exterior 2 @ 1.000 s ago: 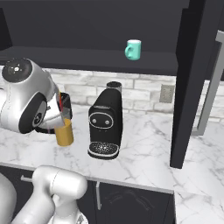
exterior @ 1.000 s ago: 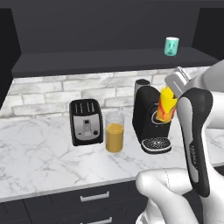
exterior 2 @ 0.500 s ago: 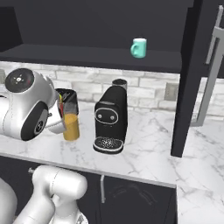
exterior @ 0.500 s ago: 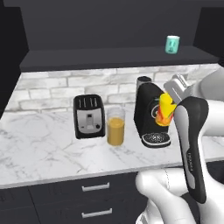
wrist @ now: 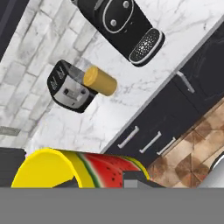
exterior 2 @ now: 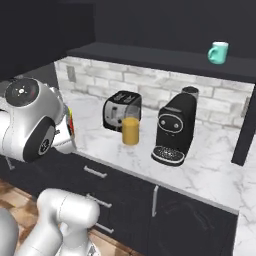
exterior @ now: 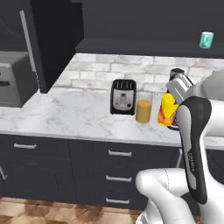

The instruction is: There is a tray on the dining counter. Grab the cup, mug, and pitcher and place them on the tray. The pitcher may be placed next to the tray if it cannot fit the tray.

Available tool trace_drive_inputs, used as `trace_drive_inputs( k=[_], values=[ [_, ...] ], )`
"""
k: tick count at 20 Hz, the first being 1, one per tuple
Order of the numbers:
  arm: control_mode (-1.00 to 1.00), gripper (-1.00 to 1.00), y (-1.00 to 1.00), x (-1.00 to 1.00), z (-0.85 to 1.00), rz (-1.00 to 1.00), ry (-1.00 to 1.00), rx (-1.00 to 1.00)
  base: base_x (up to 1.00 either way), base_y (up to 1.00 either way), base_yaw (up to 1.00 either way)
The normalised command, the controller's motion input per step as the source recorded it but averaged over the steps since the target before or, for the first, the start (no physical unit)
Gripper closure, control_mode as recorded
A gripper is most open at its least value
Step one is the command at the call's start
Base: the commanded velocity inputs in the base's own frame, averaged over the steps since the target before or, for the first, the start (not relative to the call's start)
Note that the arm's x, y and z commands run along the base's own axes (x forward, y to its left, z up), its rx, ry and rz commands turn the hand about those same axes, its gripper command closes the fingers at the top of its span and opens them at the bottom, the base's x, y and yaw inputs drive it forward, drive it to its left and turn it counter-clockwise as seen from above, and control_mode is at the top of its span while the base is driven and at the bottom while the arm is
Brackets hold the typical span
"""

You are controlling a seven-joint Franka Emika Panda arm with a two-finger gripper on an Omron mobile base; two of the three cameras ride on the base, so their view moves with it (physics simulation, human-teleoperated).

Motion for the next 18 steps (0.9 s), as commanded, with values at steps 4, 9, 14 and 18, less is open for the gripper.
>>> trace_drive_inputs(
  k=[4,9,14,18],
  values=[
    [1.00,1.00,0.00,0.00,0.00,0.00,0.00,0.00,-0.37,0.33,0.65],
    [1.00,1.00,0.00,0.00,0.00,0.00,0.00,0.00,-0.31,0.20,0.70],
    [1.00,1.00,0.00,0.00,0.00,0.00,0.00,0.00,-0.30,0.11,0.72],
    [1.00,1.00,0.00,0.00,0.00,0.00,0.00,0.00,-0.26,0.04,0.73]
  ],
)
